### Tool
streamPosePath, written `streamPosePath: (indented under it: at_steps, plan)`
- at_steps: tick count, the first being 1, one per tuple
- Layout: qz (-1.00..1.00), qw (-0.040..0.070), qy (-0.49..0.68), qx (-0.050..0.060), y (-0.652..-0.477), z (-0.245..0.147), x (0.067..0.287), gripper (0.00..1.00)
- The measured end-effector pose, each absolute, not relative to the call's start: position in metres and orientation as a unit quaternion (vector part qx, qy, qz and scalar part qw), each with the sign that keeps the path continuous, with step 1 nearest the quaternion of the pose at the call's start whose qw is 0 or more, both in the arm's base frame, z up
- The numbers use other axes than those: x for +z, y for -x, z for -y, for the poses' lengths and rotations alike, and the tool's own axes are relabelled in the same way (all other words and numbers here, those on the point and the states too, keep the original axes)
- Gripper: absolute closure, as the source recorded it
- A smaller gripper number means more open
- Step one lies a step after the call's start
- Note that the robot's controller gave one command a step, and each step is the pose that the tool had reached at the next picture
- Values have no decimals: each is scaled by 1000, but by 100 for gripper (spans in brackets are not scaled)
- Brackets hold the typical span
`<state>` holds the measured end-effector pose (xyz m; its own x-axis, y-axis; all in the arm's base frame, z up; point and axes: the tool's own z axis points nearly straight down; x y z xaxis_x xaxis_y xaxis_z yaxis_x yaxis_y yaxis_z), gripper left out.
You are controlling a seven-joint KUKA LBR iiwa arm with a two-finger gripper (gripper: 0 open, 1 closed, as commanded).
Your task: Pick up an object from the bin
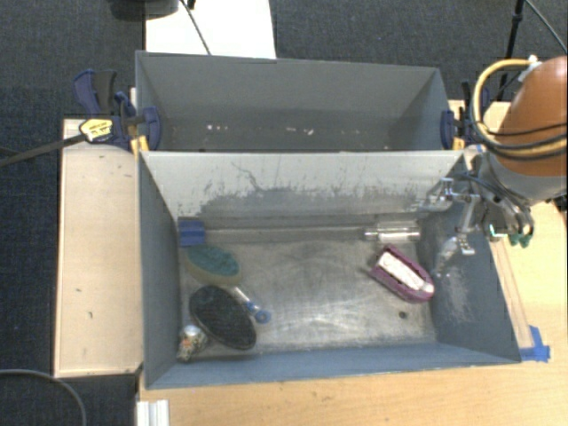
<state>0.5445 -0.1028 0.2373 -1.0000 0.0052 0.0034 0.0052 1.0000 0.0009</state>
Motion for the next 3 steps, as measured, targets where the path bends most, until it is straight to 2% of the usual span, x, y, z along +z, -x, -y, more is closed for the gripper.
streamPosePath:
  at_steps: [1,2,3]
  plan:
    - [999,-9,-44,2,-530,115,97,0]
    - [999,-9,39,-3,-537,118,91,0]
    - [990,-4,140,0,-548,129,71,0]
